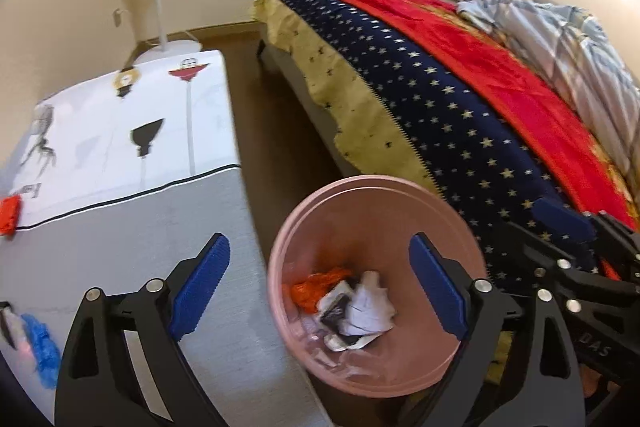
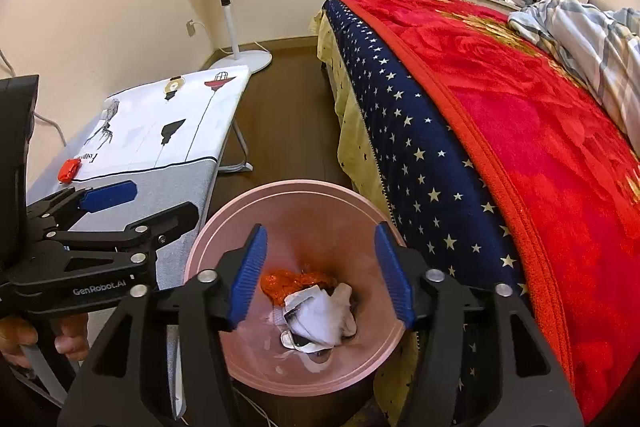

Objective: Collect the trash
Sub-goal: 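Move both tools back toward the table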

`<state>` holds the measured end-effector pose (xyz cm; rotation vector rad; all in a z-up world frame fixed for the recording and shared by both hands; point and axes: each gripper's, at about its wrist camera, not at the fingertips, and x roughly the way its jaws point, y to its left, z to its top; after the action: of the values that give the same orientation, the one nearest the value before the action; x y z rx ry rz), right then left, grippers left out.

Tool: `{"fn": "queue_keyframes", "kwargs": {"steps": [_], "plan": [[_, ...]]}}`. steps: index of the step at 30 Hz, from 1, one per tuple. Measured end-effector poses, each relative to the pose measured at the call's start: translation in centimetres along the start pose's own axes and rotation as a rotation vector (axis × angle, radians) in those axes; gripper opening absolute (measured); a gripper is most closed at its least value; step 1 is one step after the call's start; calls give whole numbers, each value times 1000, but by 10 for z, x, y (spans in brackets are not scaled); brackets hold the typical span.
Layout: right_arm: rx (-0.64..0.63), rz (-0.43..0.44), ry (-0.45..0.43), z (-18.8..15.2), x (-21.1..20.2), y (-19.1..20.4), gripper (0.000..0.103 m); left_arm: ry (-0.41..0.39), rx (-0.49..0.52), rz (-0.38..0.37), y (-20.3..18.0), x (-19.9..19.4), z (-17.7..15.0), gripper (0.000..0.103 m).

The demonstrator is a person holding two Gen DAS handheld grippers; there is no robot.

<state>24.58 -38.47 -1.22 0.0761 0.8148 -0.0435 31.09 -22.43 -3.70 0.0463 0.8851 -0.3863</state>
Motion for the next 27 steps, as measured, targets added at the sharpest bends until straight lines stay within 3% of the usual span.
{"fn": "queue_keyframes", "kwargs": {"steps": [5,9,15,21,27], "plan": [[-35,2,-50,2,-18,14,76,-31,32,104,11,-28,-5,90],[-77,58,-107,1,-50,42,89,-63,34,175,26,-72,-15,90],[-101,141,-170,-18,-114,86,92,-97,-18,242,48,-158,-49,90],[-70,179,-216,-53,-182,102,92,-127,-64,304,58,-234,-96,90],[-86,182,-238,-82,-225,112,93,-149,-73,293,47,-285,-135,92]]}}
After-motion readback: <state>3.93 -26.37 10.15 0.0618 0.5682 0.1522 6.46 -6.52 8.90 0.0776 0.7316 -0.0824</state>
